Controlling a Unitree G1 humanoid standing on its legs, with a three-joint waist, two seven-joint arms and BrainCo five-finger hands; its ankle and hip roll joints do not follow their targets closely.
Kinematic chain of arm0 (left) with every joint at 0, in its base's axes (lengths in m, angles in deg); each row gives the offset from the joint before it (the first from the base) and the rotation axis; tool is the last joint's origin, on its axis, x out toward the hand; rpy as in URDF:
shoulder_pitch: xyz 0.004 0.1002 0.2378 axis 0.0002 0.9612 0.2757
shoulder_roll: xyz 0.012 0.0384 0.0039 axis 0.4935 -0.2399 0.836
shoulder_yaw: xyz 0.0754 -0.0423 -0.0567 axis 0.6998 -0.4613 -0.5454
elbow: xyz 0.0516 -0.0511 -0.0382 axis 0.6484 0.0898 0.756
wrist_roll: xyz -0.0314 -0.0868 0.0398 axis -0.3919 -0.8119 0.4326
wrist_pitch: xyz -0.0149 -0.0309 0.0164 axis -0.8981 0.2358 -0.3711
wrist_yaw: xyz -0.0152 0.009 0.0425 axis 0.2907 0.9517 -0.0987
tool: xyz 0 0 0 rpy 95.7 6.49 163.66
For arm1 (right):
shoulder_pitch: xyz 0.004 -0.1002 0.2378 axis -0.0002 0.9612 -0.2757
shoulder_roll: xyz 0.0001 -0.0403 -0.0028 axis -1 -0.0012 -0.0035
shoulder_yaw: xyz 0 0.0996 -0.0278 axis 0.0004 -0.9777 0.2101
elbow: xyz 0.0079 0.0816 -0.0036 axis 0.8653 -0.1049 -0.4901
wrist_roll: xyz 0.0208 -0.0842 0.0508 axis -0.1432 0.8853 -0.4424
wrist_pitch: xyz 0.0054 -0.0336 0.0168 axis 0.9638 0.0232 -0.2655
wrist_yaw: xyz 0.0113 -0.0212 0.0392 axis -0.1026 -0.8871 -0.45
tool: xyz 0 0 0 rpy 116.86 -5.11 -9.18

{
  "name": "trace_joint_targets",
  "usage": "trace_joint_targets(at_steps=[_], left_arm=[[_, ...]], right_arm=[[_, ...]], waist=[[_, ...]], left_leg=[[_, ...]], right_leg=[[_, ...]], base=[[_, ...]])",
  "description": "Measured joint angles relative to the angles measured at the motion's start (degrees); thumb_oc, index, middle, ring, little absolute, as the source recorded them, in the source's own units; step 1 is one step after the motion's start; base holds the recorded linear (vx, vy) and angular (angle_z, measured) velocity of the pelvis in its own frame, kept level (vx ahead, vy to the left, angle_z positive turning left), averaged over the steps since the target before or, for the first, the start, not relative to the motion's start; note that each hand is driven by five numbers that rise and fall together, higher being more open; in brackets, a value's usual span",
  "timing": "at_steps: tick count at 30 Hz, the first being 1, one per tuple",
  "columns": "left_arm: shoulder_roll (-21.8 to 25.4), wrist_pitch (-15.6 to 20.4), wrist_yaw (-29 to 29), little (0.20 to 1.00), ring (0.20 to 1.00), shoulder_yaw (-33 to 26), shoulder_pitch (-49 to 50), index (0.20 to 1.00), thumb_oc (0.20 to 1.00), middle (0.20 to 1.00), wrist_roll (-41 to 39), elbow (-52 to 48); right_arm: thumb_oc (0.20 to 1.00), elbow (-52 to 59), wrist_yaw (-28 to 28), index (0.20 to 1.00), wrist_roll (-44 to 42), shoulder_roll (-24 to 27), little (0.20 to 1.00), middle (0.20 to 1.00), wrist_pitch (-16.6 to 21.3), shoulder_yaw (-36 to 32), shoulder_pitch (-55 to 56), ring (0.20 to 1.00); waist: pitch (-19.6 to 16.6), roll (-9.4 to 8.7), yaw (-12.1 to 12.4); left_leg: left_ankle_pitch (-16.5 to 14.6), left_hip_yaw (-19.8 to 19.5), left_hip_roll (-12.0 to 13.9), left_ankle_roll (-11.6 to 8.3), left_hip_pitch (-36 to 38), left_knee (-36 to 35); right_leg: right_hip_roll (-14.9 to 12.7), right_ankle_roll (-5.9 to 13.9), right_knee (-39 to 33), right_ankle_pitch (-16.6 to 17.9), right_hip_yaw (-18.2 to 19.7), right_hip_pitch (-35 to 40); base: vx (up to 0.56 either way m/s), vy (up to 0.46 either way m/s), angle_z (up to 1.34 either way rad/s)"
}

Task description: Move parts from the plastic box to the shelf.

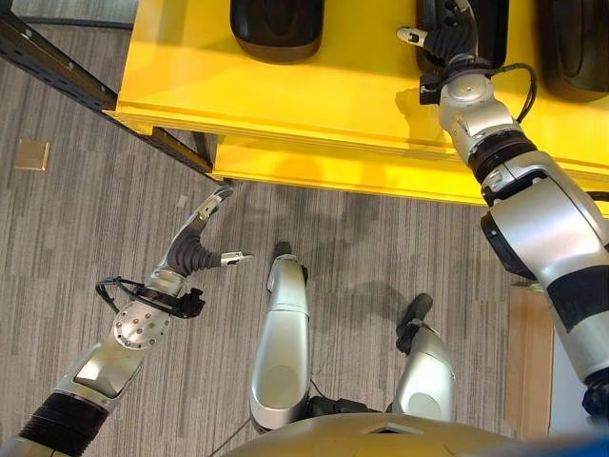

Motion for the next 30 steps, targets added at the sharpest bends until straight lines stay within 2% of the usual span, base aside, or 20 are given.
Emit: trace_joint_targets(at_steps=[9,18,30], left_arm=[[0.0,0.1,0.0,1.0,1.0,-0.9,0.2,1.0,1.0,1.0,0.1,0.0],[0.6,0.2,0.0,1.0,1.0,-1.9,1.2,1.0,1.0,1.0,0.0,0.0],[1.9,0.2,-0.2,1.0,1.0,-2.8,2.5,1.0,1.0,1.0,0.0,0.0]], right_arm=[[1.0,-1.1,0.1,1.0,5.4,0.2,1.0,1.0,-0.6,0.9,-0.1,1.0],[1.0,-2.4,0.9,1.0,2.2,0.2,1.0,1.0,-0.6,-3.3,-0.1,1.0],[1.0,-2.9,1.2,1.0,1.9,0.2,1.0,1.0,-0.6,-3.9,-0.4,1.0]], waist=[[-0.1,-0.16,0.2],[-0.5,-0.8,0.2],[-0.5,-0.81,0.3]], left_leg=[[0.0,-0.6,-0.1,0.02,-0.7,0.6],[-0.1,-0.6,-0.3,0.12,-0.8,0.7],[-0.1,-0.6,-0.4,0.17,-1.0,0.8]], right_leg=[[0.1,-0.02,0.2,0.0,-0.4,-0.2],[0.1,-0.3,-0.4,0.2,-0.4,0.0],[0.1,-0.42,-0.7,0.3,-0.3,0.0]], base=[[0.0,0.001,0.0],[0.0,0.0,0.0],[0.0,0.0,0.0]])
